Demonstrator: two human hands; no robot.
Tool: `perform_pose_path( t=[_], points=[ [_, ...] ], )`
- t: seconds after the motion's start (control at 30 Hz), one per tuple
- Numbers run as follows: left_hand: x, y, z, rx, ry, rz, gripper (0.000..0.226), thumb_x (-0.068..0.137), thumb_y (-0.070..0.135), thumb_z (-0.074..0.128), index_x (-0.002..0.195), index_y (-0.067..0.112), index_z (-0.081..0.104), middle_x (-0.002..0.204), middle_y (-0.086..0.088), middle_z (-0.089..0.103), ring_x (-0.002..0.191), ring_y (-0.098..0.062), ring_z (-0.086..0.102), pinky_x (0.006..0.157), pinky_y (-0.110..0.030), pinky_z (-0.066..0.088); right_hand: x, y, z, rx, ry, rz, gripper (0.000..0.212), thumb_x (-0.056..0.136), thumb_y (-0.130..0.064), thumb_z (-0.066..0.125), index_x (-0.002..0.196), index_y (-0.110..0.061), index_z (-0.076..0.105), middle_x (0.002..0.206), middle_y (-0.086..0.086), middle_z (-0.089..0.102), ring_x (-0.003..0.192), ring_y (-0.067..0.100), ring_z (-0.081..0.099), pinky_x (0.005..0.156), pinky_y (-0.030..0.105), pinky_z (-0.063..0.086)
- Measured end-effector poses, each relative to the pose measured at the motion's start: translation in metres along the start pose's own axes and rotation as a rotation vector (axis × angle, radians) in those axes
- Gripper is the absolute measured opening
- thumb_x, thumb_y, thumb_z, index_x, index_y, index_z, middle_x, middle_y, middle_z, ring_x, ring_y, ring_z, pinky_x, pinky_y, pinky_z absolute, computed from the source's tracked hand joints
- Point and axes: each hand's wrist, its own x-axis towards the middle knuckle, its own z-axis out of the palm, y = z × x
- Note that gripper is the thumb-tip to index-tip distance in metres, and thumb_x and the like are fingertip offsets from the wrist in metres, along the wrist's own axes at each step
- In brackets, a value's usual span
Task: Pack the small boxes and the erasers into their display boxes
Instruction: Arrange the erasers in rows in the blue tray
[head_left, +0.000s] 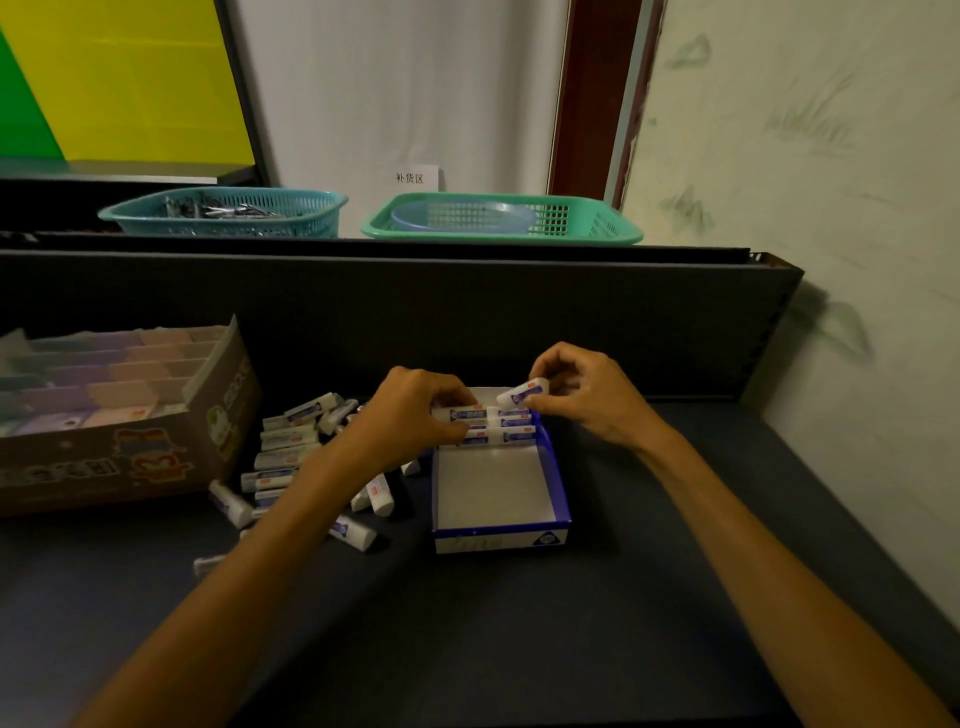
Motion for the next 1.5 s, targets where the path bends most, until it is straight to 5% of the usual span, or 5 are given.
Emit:
perform_pose_path(
  t=[0.37, 0.63, 0.8, 1.23, 1.5],
  points=[
    [0.010, -0.001, 0.020, 0.149, -0.081, 0.005, 0.031, 0.081, 0.024, 0.070, 0.111, 0.020, 0.062, 0.109, 0.003, 0.063, 0.082, -0.001, 0.051, 0.069, -0.011, 0.040, 0.001, -0.003, 0.000, -0.360, -0.154, 0.007, 0.028, 0.084, -0.021, 0.069, 0.112, -0.021, 0.065, 0.113, -0.006, 0.060, 0.101, 0.003, 0.055, 0.079, 0.016, 0.048],
    [0.009, -0.004, 0.029, 0.295, -0.101, 0.013, 0.028, 0.081, 0.031, 0.069, 0.108, 0.025, 0.062, 0.112, 0.003, 0.061, 0.101, -0.014, 0.054, 0.095, -0.033, 0.044, -0.001, -0.006, 0.008, -0.616, -0.216, 0.012, 0.025, 0.082, -0.027, 0.072, 0.106, -0.024, 0.067, 0.090, -0.019, 0.043, 0.087, -0.002, 0.045, 0.076, 0.014, 0.036],
    [0.007, -0.004, 0.030, 0.314, -0.113, 0.019, 0.030, 0.084, 0.031, 0.066, 0.112, 0.023, 0.060, 0.118, 0.001, 0.057, 0.106, -0.014, 0.052, 0.096, -0.031, 0.039, 0.004, 0.004, 0.018, -0.821, -0.214, 0.021, 0.020, 0.079, -0.039, 0.071, 0.094, -0.039, 0.059, 0.111, -0.007, 0.046, 0.105, 0.015, 0.042, 0.090, 0.034, 0.043],
    [0.005, -0.003, 0.024, 0.280, -0.100, 0.041, 0.027, 0.087, 0.029, 0.063, 0.113, 0.021, 0.062, 0.115, 0.001, 0.060, 0.098, -0.009, 0.055, 0.085, -0.020, 0.038, 0.007, 0.003, 0.022, -0.919, -0.259, 0.014, 0.025, 0.078, -0.046, 0.070, 0.101, -0.039, 0.063, 0.105, -0.009, 0.034, 0.109, 0.016, 0.030, 0.092, 0.033, 0.035],
    [0.004, -0.003, 0.027, 0.288, -0.071, 0.036, 0.026, 0.086, 0.031, 0.063, 0.111, 0.022, 0.060, 0.114, 0.002, 0.060, 0.095, -0.006, 0.054, 0.081, -0.019, 0.036, 0.013, 0.003, 0.020, -0.933, -0.287, -0.069, 0.020, 0.083, -0.043, 0.066, 0.102, -0.035, 0.064, 0.107, -0.012, 0.052, 0.099, 0.007, 0.038, 0.089, 0.031, 0.034]
  ],
)
